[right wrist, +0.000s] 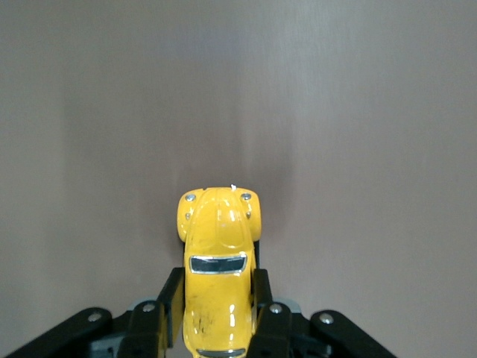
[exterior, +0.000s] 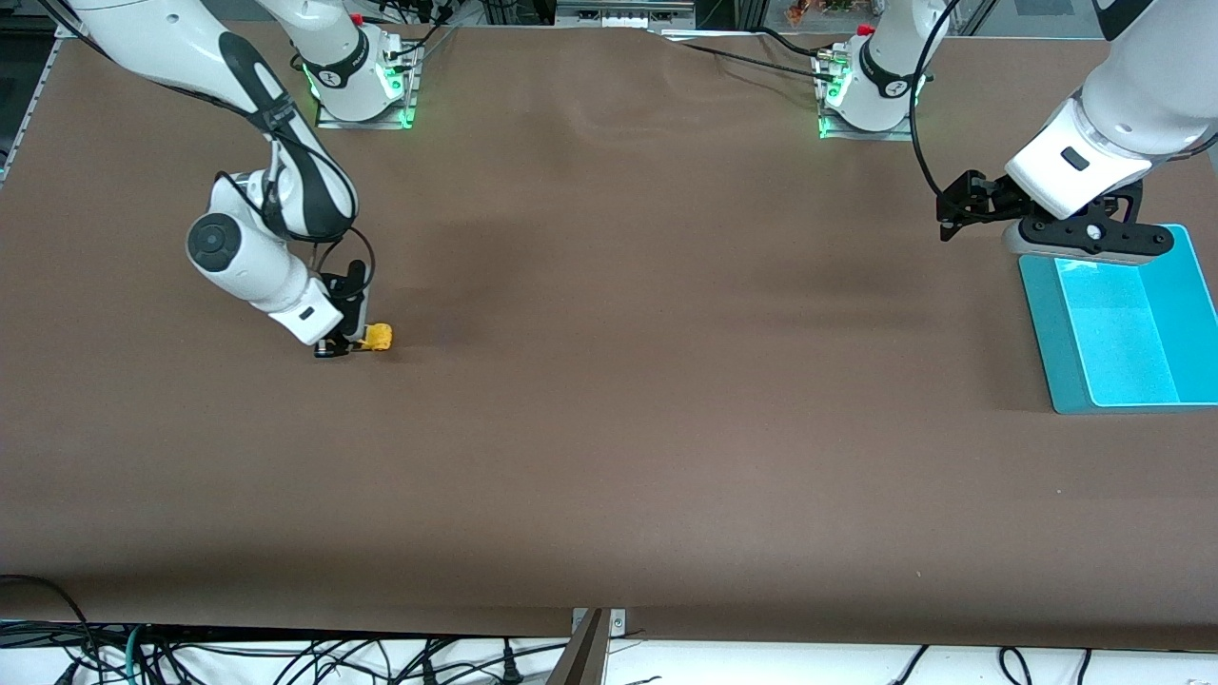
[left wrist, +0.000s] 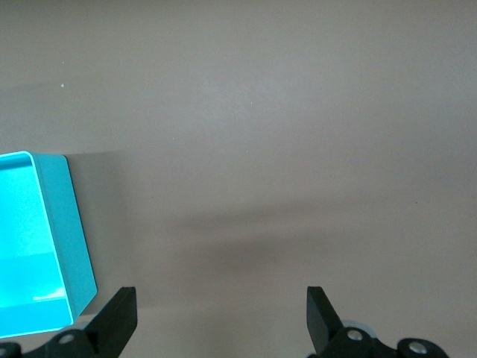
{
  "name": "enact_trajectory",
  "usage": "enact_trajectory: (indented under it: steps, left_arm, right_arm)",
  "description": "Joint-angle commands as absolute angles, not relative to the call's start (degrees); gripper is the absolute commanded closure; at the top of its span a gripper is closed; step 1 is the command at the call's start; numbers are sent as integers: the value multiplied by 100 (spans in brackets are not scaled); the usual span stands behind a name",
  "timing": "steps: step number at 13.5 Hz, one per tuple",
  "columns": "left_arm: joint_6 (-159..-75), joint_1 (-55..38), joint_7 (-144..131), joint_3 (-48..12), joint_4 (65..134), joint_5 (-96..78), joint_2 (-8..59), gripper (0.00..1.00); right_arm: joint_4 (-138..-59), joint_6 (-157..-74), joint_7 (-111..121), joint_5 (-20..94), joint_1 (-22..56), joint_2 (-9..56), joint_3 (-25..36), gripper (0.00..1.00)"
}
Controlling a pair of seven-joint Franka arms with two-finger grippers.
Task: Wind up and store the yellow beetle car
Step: 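Pull the held car backward along the table with the right gripper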
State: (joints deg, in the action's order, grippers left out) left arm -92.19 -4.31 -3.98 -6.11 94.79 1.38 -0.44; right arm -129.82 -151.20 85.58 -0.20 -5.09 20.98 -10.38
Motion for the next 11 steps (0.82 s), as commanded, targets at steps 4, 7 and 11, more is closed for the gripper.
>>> enact_trajectory:
  steps: [4, 7, 11]
  left_arm:
    - [-9088, -413, -431, -615, 9334, 35, -9, 0]
    - [-9088, -413, -422, -615, 9325, 35, -9, 0]
    - [-9079, -387, -404, -607, 9334, 35, -9, 0]
  right_arm:
    - [-13078, -15170, 9999, 17, -1493, 2259, -950, 95]
    - [-13078, -15135, 10720, 18, -1888, 2259, -651, 95]
    - [-13043, -15012, 10943, 17, -2294, 2303, -659, 95]
